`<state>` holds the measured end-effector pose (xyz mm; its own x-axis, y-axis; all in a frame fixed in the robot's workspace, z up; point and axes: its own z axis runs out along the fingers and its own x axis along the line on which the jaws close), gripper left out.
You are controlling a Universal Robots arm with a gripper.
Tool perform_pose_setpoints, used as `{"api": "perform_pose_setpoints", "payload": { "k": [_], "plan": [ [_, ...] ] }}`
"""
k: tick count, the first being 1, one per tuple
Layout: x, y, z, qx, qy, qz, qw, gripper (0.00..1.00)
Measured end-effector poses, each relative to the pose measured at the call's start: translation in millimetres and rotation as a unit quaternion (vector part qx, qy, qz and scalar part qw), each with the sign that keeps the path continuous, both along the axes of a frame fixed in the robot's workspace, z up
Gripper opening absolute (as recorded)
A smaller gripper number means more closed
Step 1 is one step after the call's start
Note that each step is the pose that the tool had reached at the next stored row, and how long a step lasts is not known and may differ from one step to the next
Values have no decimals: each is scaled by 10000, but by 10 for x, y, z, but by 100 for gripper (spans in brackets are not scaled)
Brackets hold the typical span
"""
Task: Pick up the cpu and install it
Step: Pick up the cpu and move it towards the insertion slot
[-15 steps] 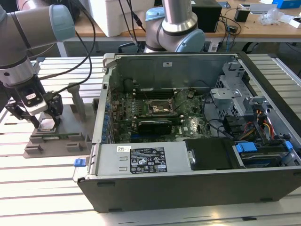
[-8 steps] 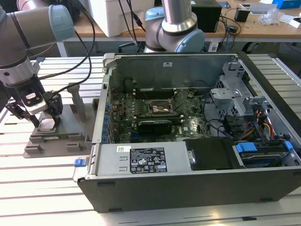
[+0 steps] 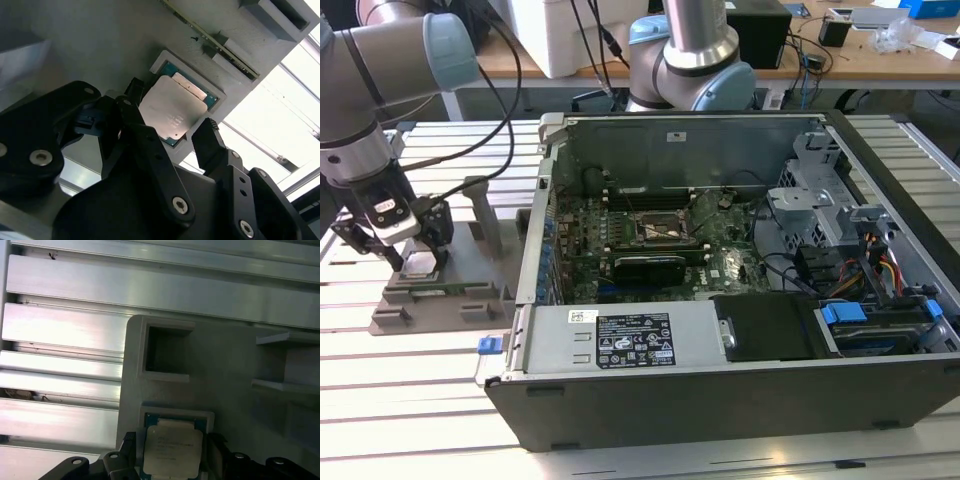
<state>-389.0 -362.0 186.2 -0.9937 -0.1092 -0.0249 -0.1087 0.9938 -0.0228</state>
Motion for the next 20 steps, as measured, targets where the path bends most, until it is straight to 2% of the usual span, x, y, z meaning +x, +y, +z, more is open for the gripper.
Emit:
{"api": "perform_pose_setpoints", "payload": {
  "k": [3,6,8,10,13,20],
  "plan": [
    [0,1,-7,13,-2,-113,9999,66],
    [1,-2,-9,98,6,-127,9999,66],
    [3,-3,-8,123,30,-128,9998,66],
    [6,-8,-8,128,32,-128,9998,66],
    [6,-39,-9,104,31,-129,9999,66],
    [11,-40,-8,94,31,-162,9998,66]
  ]
}}
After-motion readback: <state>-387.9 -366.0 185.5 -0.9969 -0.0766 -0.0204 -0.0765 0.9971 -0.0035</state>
